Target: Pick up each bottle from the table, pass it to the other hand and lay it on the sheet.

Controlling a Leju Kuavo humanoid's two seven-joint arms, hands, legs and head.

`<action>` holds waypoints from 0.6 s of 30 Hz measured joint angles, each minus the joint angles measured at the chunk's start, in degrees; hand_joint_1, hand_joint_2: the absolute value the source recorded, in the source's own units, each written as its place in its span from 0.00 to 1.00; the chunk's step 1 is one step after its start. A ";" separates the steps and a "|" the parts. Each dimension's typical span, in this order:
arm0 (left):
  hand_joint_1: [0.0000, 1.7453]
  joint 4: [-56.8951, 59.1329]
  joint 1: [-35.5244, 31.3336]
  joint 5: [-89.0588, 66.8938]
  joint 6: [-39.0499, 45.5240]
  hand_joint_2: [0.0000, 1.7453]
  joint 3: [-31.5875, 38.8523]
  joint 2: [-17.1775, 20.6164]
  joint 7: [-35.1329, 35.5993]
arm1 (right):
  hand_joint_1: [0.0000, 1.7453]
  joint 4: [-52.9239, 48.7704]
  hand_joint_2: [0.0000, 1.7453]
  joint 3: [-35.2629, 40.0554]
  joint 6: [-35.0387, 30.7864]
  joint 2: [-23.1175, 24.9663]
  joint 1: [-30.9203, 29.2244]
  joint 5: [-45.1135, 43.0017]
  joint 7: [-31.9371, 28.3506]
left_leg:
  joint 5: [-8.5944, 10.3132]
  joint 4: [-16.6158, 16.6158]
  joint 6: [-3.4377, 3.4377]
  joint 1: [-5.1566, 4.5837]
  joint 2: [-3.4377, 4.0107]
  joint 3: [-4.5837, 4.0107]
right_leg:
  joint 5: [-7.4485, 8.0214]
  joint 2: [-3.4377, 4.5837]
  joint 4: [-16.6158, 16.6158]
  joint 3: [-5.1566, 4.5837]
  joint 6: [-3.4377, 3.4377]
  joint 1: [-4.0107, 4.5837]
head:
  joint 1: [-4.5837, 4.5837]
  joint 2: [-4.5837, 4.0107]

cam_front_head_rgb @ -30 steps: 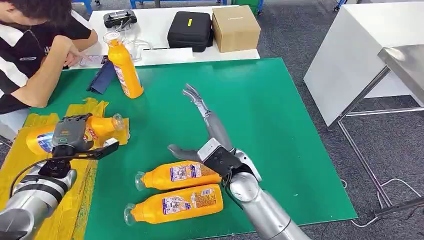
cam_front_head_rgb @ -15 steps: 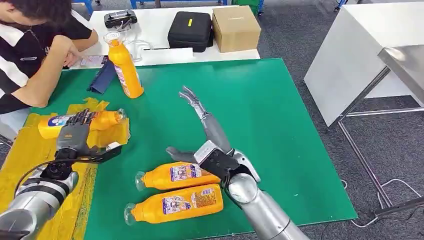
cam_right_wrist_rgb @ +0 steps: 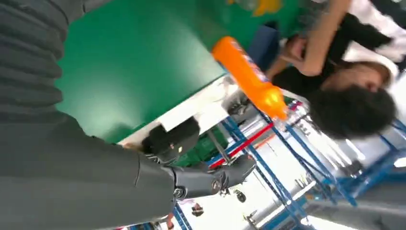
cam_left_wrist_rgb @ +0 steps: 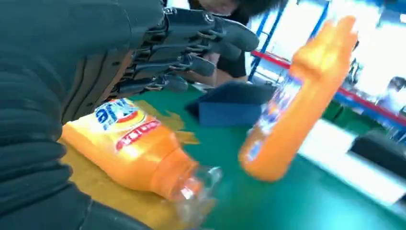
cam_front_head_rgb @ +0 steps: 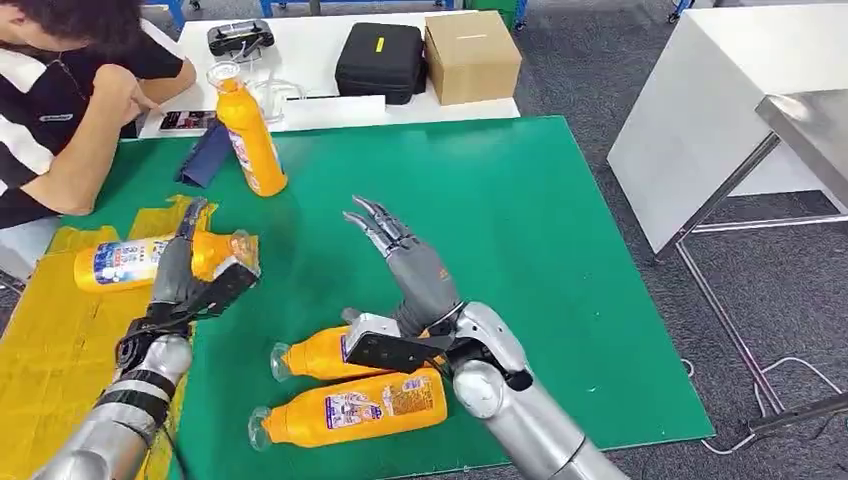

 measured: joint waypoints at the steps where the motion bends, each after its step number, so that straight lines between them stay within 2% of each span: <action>1: 0.00 -2.40 0.93 0.11 -0.52 1.00 0.61 -0.20 0.02 | 0.00 0.15 1.00 0.15 0.00 -0.22 -0.03 0.28 0.11 | 0.00 0.00 0.00 0.00 0.01 0.00 | 0.00 0.00 0.00 -0.01 0.00 0.00 | 0.00 0.00; 10: 0.00 -11.75 4.29 1.64 -1.54 1.00 3.17 -1.46 -0.41 | 0.00 0.70 1.00 0.66 0.02 -1.46 -0.28 0.48 0.22 | 0.01 -0.01 -0.02 0.05 -0.01 0.01 | 0.00 -0.02 0.03 -0.01 -0.01 0.05 | 0.00 0.00; 13: 0.00 -15.63 5.70 12.21 -5.25 1.00 4.35 -2.38 -4.94 | 0.00 1.01 1.00 1.29 1.90 -1.94 -0.58 2.36 0.88 | 0.01 -0.01 -0.02 0.05 0.01 0.01 | 0.00 -0.01 0.04 -0.01 0.00 0.04 | -0.02 0.00; 18: 0.00 -26.25 8.65 20.85 -11.58 1.00 4.65 -2.99 -4.13 | 0.00 3.39 1.00 3.43 4.55 -3.23 -1.58 4.90 1.25 | 0.00 0.00 -0.02 0.03 -0.04 -0.02 | 0.00 -0.02 0.03 -0.01 0.00 0.03 | -0.02 0.00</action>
